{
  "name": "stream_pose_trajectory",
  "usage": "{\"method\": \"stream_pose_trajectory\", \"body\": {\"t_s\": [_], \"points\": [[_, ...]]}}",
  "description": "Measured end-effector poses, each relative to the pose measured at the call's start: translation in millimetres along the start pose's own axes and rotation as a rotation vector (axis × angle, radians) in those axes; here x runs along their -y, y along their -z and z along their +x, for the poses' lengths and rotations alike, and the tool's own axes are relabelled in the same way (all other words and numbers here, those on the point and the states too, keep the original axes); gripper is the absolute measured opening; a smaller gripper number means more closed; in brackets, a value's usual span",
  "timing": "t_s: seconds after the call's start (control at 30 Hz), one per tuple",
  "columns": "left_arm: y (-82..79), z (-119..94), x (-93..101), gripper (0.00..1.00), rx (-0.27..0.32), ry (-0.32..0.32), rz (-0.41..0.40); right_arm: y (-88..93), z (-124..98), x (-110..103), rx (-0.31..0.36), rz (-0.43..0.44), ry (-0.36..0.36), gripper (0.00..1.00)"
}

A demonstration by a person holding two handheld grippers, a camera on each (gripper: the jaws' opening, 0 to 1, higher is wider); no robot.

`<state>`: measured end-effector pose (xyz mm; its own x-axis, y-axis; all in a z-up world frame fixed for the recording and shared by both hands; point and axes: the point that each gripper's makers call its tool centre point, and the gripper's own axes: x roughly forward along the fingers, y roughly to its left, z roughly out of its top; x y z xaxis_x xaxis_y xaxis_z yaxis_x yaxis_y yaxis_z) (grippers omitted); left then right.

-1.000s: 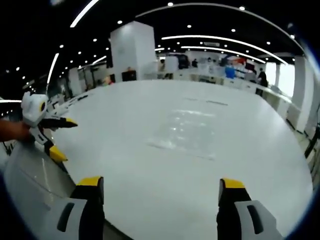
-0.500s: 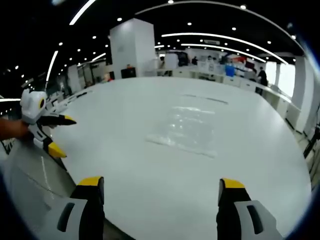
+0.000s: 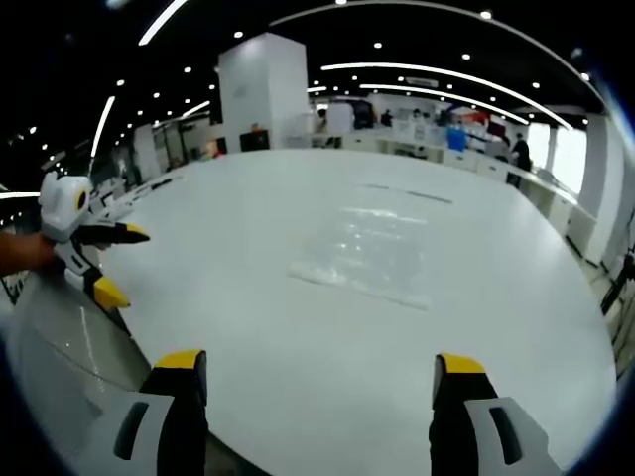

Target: Open the resealable bag by pulling the two sides of the seal apart until the entire bag opening is separated and visibly accessible.

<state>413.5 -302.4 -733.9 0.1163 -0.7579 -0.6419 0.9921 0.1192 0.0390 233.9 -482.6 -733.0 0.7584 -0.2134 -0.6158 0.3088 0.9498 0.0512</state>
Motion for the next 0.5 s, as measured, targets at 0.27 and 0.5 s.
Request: {"method": "stream_pose_trajectory", "body": {"t_s": [0.27,0.5], "points": [[0.0,-0.1,0.8,0.9,-0.001,0.004,0.008,0.6,-0.9,1.0,-0.003,0.003,0.007,0.93],[0.8,0.1,1.0,0.89,-0.004,0.005,0.011,0.7,-0.6,0.5,-0.005,-0.005,0.007,0.93]]}}
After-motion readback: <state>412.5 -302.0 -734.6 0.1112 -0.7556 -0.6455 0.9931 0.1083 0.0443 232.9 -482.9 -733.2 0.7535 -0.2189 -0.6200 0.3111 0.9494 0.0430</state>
